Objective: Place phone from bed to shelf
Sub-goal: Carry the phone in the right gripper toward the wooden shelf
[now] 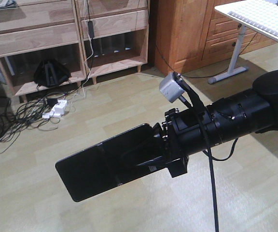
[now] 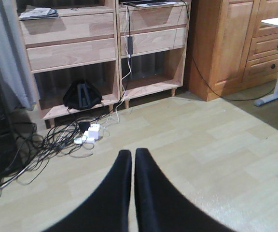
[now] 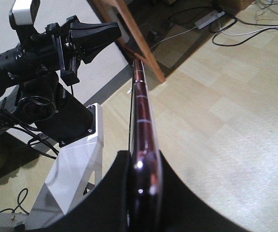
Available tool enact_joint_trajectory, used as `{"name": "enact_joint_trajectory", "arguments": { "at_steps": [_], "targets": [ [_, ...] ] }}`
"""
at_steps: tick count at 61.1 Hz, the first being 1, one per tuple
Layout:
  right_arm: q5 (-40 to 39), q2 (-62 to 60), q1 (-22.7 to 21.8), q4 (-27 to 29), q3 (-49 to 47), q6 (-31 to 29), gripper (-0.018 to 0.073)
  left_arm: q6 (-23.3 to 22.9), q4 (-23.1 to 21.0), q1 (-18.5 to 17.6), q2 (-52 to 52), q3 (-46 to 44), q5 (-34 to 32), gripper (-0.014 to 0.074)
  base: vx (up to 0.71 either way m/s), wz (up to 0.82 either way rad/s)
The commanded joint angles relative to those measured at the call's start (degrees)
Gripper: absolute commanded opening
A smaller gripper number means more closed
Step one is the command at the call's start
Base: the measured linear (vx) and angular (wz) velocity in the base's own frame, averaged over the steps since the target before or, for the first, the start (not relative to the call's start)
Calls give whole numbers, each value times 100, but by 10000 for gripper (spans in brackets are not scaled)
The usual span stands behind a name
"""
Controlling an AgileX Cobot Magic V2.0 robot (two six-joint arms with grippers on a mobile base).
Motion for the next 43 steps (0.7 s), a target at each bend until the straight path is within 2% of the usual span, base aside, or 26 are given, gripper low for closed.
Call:
{"name": "enact_joint_trajectory", "arguments": {
  "at_steps": [1, 43],
  "targets": [
    [592, -238, -5, 527, -132, -54, -1, -22, -54, -32, -28, 15, -419, 1, 43, -7],
    [592, -238, -5, 527, -132, -54, -1, -22, -54, -32, -28, 15, -419, 1, 41, -4]
  ]
}}
